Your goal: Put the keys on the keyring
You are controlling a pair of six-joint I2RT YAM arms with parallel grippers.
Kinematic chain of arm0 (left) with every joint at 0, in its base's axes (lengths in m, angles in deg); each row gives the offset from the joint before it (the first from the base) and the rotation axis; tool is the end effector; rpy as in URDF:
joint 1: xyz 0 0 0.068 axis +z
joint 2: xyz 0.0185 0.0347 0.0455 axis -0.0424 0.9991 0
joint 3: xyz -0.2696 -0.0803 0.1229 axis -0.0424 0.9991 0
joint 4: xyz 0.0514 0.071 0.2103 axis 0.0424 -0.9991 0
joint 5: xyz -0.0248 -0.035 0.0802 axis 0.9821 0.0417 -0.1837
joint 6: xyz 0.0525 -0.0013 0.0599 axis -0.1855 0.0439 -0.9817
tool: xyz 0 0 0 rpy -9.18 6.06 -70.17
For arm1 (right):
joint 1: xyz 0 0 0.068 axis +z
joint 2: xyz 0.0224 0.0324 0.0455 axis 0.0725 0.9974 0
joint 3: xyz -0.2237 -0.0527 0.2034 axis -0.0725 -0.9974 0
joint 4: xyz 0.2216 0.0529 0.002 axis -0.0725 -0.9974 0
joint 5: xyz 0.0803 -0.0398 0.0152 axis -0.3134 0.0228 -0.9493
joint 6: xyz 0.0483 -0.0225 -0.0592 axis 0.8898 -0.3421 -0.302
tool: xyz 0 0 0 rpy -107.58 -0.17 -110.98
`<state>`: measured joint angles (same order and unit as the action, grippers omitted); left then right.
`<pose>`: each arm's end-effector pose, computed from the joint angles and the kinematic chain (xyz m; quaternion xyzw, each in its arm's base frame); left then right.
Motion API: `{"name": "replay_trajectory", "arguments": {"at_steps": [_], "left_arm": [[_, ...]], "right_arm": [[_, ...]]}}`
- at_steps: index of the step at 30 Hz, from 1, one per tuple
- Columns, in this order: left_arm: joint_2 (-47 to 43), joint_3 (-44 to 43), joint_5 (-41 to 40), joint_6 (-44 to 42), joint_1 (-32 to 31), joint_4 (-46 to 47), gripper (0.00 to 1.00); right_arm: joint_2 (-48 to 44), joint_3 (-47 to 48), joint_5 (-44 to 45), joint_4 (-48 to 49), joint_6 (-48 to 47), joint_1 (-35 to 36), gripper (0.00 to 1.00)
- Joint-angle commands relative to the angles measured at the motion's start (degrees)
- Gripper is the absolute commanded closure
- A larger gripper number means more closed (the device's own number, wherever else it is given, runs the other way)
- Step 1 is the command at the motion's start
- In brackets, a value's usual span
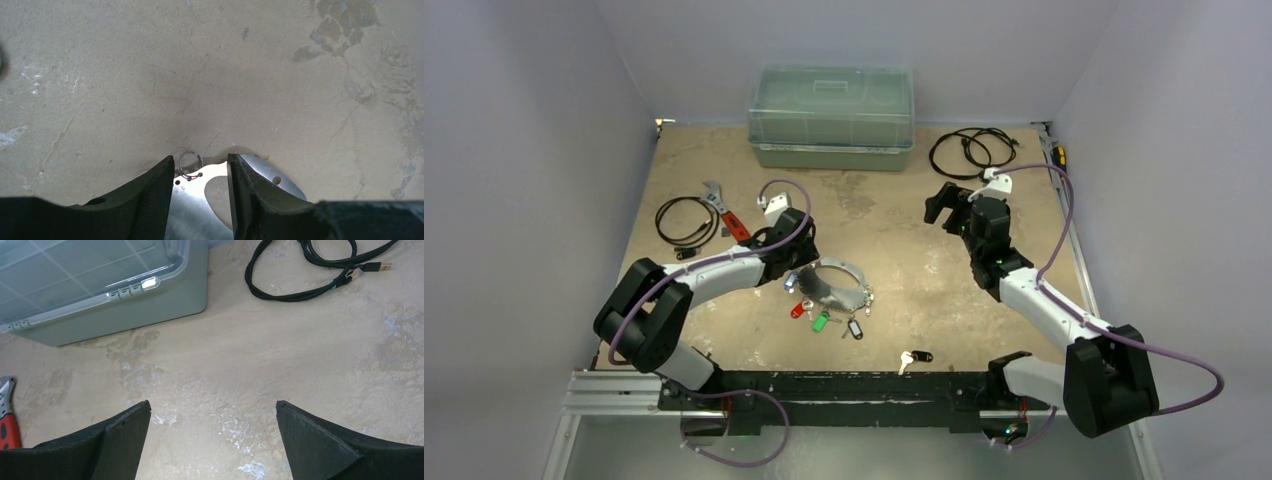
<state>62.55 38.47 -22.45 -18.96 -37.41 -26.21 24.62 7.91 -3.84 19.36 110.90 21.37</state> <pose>0.2527 -0.1490 0.2159 -0.2032 0.8989 -0.1324 0.3650 0.2428 0.0602 0.2911 0.1245 0.7852 0.1421 0.5898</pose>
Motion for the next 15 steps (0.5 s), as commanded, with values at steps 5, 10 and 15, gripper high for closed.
{"name": "replay_trajectory", "arguments": {"at_steps": [5,10,15], "left_arm": [[1.9,2.0,-0.1,1.6,0.6,3.9,0.64],[3.2,3.0,0.5,1.9,0.7,5.0,0.67],[3.8,3.7,0.5,2.8,0.7,4.9,0.67]], "right_arm": [[0.2,0.4,-1.4,2.3,0.1,0.1,0.01],[0.6,0.4,-1.5,2.5,0.1,0.1,0.01],[0.7,0.5,-1.6,2.4,0.1,0.1,0.01]]}}
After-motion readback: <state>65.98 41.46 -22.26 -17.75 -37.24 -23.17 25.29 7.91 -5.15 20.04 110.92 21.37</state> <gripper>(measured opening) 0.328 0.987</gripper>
